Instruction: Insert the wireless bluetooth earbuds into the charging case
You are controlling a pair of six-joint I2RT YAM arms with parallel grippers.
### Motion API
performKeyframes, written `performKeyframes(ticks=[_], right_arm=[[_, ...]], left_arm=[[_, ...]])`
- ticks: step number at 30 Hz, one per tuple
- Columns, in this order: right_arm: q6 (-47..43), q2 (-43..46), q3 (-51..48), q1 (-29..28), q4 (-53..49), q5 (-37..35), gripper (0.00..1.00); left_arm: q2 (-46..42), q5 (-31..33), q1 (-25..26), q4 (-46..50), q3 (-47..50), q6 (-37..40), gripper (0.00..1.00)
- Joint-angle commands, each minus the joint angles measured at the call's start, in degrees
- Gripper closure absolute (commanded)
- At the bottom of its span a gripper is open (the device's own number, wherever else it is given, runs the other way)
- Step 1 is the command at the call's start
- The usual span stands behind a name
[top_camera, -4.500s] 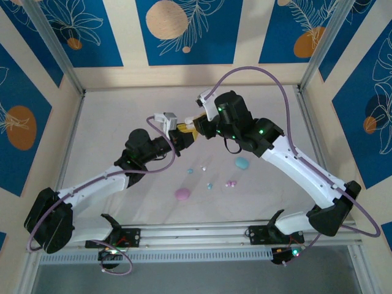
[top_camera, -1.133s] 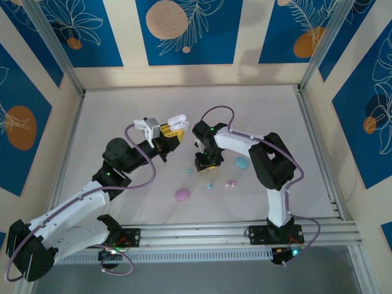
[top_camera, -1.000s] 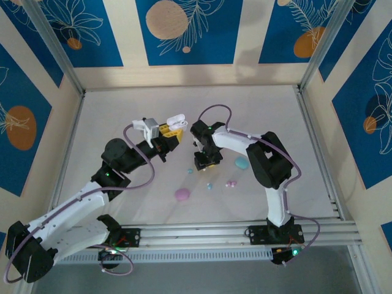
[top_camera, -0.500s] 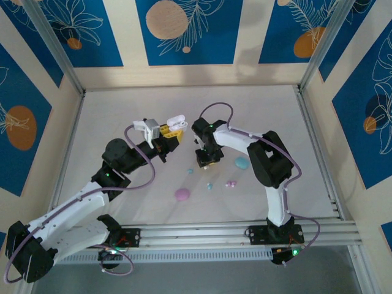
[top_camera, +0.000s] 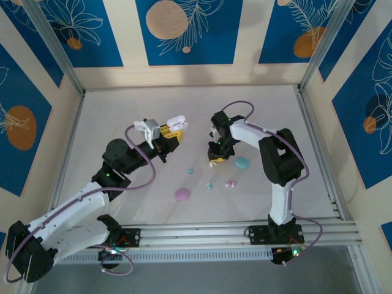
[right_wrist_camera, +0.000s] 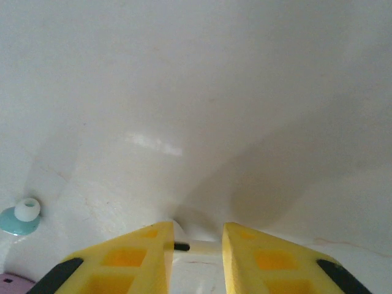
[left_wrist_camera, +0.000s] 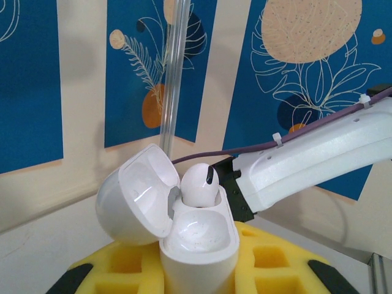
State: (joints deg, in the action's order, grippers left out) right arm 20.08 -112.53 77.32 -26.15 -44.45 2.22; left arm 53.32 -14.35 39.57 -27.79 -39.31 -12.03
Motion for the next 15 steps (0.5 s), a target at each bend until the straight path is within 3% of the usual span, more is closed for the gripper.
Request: performKeyframes(ticks=[1,7,15], right_arm=[[1.6,2.7,-1.7,1.9,0.8,5.4,0.74],[0.7,4.2,-2.4,3.3,-0.4,4.6,0.72],[-6.5,1.9,0.7,1.7,0.8,9.2,0.64]], left_arm=[[-0.4,1.1,0.4,-1.7,0.4,-0.5,0.88],[-0.1,1.2,0.5,-1.8,0.5,-0.8,0.87],[0.6,0.7,0.4,-2.0,-0.2,-0.8,0.87]])
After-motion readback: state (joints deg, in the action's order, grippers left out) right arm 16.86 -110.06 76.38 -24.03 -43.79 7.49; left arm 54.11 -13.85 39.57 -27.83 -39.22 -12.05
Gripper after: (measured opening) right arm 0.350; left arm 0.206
